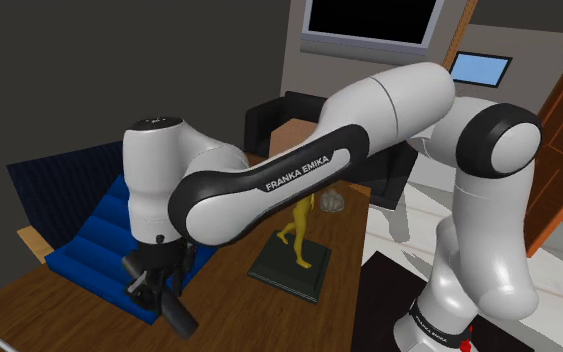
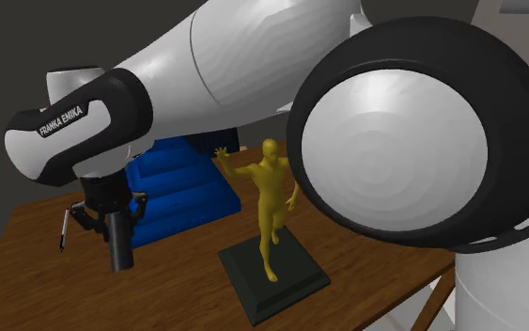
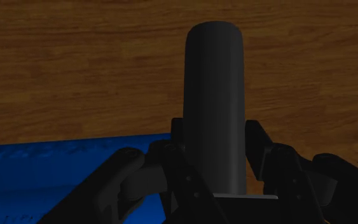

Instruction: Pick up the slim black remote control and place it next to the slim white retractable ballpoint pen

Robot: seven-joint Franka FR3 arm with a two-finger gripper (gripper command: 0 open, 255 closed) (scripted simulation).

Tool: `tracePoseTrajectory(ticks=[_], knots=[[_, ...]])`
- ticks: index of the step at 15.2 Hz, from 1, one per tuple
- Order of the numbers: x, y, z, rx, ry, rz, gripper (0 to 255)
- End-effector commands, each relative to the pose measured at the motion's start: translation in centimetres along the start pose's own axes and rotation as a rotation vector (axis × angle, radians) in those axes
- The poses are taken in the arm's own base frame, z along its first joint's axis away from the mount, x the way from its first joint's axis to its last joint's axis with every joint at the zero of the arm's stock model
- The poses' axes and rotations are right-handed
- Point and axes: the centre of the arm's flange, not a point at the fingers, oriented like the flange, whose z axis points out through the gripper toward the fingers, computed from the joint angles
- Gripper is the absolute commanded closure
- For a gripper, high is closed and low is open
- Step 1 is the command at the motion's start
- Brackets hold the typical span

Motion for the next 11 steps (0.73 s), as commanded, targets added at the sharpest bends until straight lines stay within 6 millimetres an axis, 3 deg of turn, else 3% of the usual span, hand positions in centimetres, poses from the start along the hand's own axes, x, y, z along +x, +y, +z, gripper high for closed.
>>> tracePoseTrajectory(ticks=[1,4,11], knots=[[0.1,-2.6,0.3,0.0,0.0,0.002,255],[-0.1,-6.6,0.6,0.0,0.0,0.002,255],[-0.1,-6.3,4.3,0.0,0.0,0.002,255]])
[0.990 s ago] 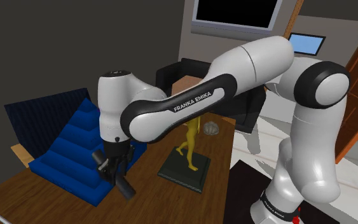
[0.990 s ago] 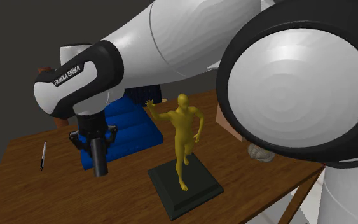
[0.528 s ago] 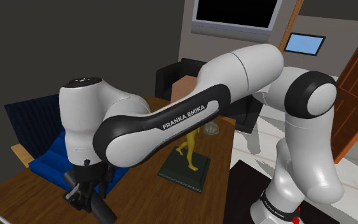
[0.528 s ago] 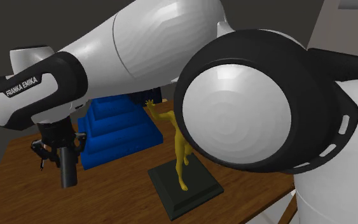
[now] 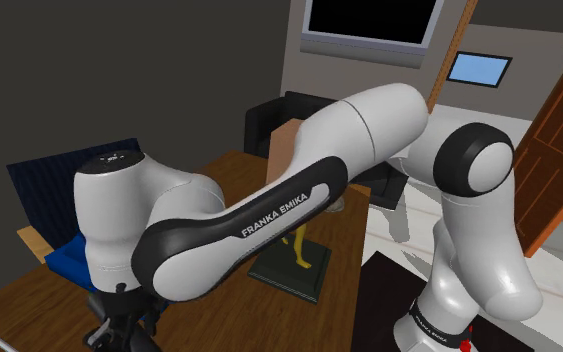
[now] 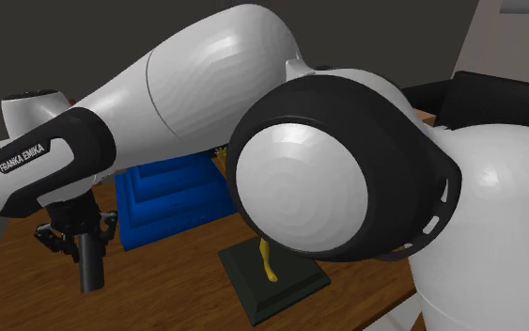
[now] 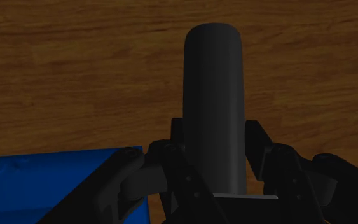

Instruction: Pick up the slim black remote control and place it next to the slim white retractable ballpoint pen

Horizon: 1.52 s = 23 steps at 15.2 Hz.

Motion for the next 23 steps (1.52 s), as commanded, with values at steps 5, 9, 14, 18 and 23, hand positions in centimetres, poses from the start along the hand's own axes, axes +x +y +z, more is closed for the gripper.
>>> tracePoseTrajectory(ticks=[5,9,14,18,23], knots=[[-0.1,0.2,3.2,0.0,0.001,0.0,255],[-0.1,0.3,4.7,0.0,0.001,0.0,255],[-0.1,0.3,4.7,0.0,0.001,0.0,255],[-0.1,0.3,4.7,0.0,0.001,0.0,0],[-0.1,0.3,3.3,0.0,0.001,0.0,0]])
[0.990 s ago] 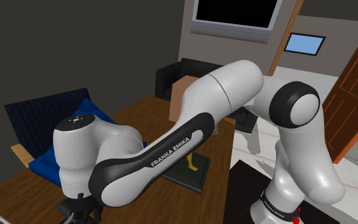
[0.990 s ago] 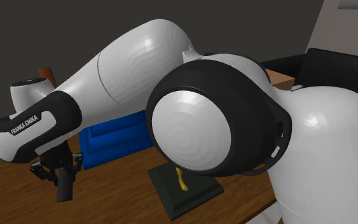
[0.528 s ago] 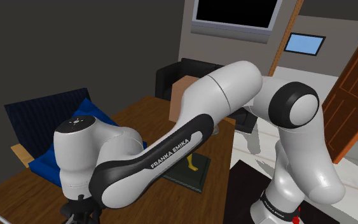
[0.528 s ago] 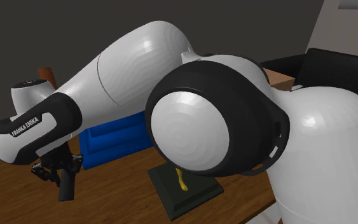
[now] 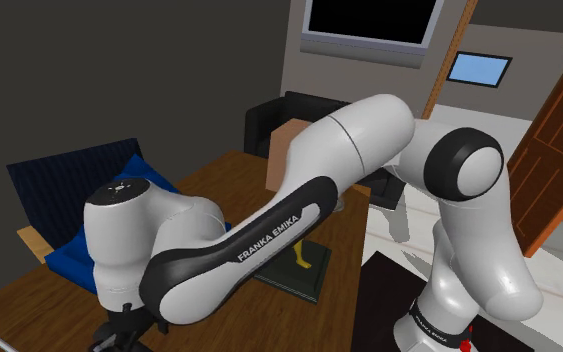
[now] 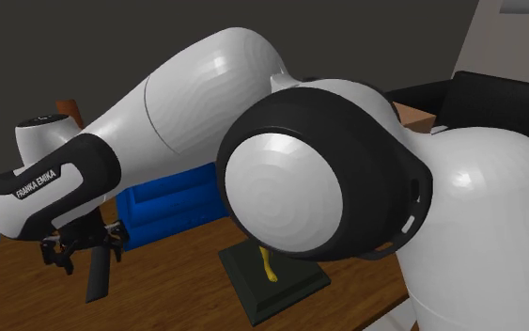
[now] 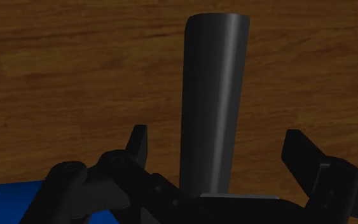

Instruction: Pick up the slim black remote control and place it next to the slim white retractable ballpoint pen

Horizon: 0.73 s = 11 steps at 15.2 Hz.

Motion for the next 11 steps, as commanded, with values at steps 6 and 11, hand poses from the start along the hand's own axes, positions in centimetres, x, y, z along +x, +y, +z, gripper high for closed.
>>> tracePoseTrajectory(ticks=[6,11], knots=[[0.0,0.0,-4.4,0.0,0.0,0.0,0],[0.0,0.0,-4.4,0.0,0.0,0.0,0]])
